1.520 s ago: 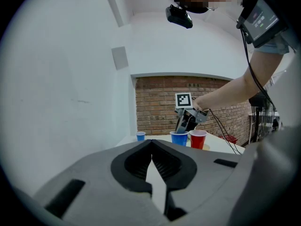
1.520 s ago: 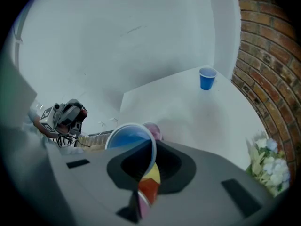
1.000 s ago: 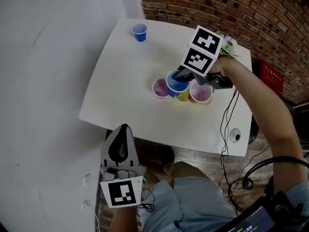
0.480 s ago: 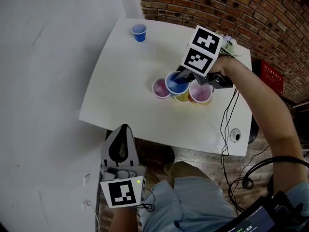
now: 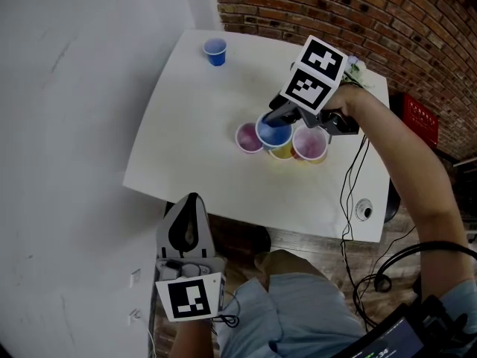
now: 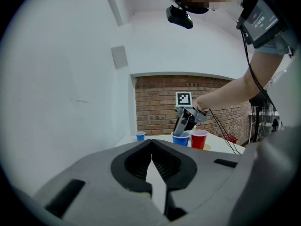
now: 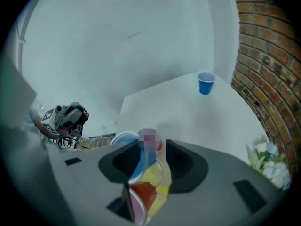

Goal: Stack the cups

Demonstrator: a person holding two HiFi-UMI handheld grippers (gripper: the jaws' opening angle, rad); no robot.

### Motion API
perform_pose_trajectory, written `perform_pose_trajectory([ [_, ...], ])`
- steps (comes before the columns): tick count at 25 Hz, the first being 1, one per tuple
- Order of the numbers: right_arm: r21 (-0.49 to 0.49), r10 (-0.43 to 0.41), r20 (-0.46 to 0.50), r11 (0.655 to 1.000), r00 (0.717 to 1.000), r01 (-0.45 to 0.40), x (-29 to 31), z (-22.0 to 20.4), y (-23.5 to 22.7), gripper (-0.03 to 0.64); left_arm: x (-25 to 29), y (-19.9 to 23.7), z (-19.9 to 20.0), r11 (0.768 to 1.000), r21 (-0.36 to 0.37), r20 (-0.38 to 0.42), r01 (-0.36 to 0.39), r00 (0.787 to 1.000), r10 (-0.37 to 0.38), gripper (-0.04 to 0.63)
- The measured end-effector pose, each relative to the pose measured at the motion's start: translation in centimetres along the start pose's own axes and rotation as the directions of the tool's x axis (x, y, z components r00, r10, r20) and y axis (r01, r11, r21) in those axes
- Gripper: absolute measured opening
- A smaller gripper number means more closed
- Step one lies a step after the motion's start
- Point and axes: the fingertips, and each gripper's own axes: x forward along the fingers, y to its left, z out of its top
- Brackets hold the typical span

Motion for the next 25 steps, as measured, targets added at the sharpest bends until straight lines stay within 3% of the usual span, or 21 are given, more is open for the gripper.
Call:
perform_pose_trajectory([
  [6, 0.016, -0.013, 0.059, 1.0, 0.998, 0.012, -1.2, 0.7, -0.6, 0.178, 0.0, 0.1, 0.3, 1.0, 0.008, 0.009, -0.004, 1.0, 0.004, 0.009],
  [20, 0.007, -0.032, 0.045, 0.999, 0.998, 0.032, -0.9, 0.0, -1.3, 0.164, 0.5, -0.9, 0.8, 1.0, 0.016, 0.017, 0.007, 1.0, -0.007, 0.009],
  [25, -0.006, -0.037, 0.015, 0.999, 0.999, 0.037, -0.4, -0.3, -1.3, 0.1, 0.5, -0.8, 0.7, 1.0, -0.006, 0.004, 0.006, 1.0, -0.006, 0.009],
])
